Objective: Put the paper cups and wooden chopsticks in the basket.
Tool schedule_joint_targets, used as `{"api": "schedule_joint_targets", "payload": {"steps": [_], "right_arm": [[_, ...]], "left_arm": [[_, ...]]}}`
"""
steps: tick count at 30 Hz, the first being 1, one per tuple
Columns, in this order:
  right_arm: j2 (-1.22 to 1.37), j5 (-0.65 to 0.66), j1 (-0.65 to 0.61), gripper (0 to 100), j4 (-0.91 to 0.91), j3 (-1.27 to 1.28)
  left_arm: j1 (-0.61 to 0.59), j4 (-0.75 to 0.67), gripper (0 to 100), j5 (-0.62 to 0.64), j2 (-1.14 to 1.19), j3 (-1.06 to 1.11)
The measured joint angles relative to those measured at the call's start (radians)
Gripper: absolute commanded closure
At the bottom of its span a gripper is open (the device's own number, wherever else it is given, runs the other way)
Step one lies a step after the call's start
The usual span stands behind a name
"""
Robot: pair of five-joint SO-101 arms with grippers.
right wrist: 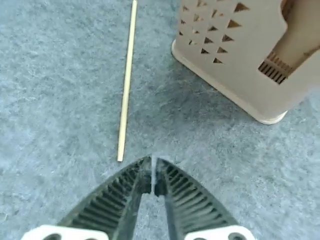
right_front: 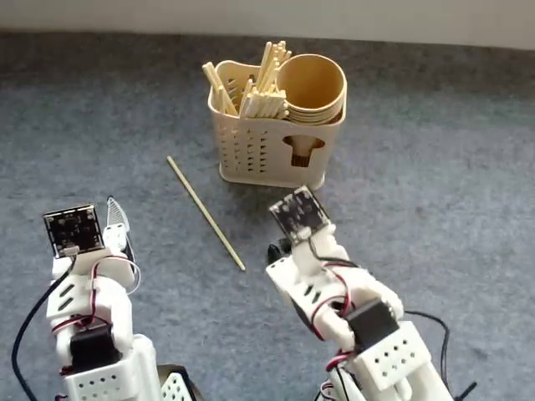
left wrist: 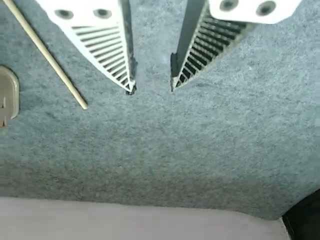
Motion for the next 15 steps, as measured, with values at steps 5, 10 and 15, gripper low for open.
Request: {"api": "schedule_joint_targets", "payload": {"steps": [5,10,15], "right_arm": [[-0.212,0.000,0.068,99.2,-0.095,0.184],[-0.373,0.000,0.074,99.2,-0.107,0.258],[-0.483,0.000,0.075,99.2,-0.138,0.318]], "left_arm": [[0.091,0.135,82,-0.038,-0.002,-0.158],[0.158,0.241,81,-0.041,0.097,-0.347],[0.160,0.244,81,-0.041,0.416,-0.519]]}}
